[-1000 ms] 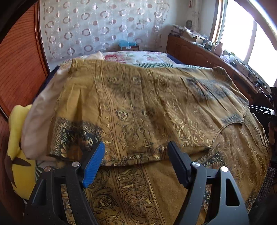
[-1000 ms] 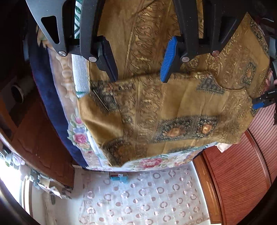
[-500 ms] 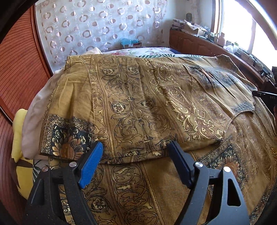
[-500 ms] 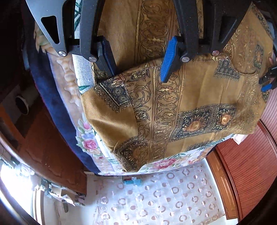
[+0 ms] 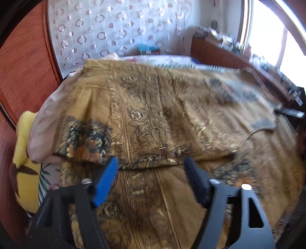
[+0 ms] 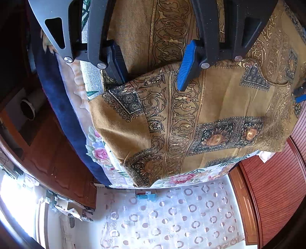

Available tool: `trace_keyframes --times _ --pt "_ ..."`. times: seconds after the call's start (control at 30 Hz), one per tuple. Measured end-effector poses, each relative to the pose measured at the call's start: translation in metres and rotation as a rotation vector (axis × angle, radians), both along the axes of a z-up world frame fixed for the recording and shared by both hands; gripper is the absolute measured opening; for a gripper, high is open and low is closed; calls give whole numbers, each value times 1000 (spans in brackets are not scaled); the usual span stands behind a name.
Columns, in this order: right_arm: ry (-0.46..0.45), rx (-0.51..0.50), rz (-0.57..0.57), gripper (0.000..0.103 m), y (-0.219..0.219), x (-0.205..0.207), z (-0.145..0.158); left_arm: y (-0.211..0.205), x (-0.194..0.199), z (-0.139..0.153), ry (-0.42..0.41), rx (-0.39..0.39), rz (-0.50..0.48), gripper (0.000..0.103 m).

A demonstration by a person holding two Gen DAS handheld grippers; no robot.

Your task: Fold small clothes

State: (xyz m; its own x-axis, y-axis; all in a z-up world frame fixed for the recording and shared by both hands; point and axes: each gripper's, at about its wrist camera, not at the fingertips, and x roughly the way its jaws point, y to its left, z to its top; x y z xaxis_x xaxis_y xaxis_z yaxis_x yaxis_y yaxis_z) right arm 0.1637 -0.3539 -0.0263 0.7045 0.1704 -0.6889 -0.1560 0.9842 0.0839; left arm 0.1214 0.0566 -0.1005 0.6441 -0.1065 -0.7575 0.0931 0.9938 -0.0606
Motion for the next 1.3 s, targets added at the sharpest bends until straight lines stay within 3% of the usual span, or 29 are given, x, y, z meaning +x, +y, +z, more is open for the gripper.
trace_keyframes --times 0.07,0.13,0.33,0.43,0.6,0.8,0.9,1.0,1.13,1.27,1.3 --pt "-1 1 1 54 0 2 -2 12 -12 9 -30 -37 34 63" --pt "-1 1 1 55 1 3 -3 23 -20 17 -49 -27 80 56" --pt "-2 -14 0 55 5 4 -4 57 -27 19 -46 -44 187 52" --pt "-2 -15 -1 55 7 5 -3 63 -19 11 -20 -87 173 47" --pt "-2 -20 3 56 7 5 -3 75 -6 10 -16 -57 214 44" --pt "-3 -20 3 56 6 4 -4 80 6 14 -36 3 223 27" --pt "-4 -21 4 56 5 5 -4 79 8 16 -46 7 216 27" --pt "-4 -21 4 56 5 4 -4 76 7 18 -68 21 201 6" --pt "-4 -32 3 56 7 5 -5 71 2 26 -99 17 204 4" --pt "4 -60 4 56 11 9 -4 68 8 26 -79 43 191 4" --pt "8 -60 6 52 11 10 -4 67 10 26 -71 47 187 4"
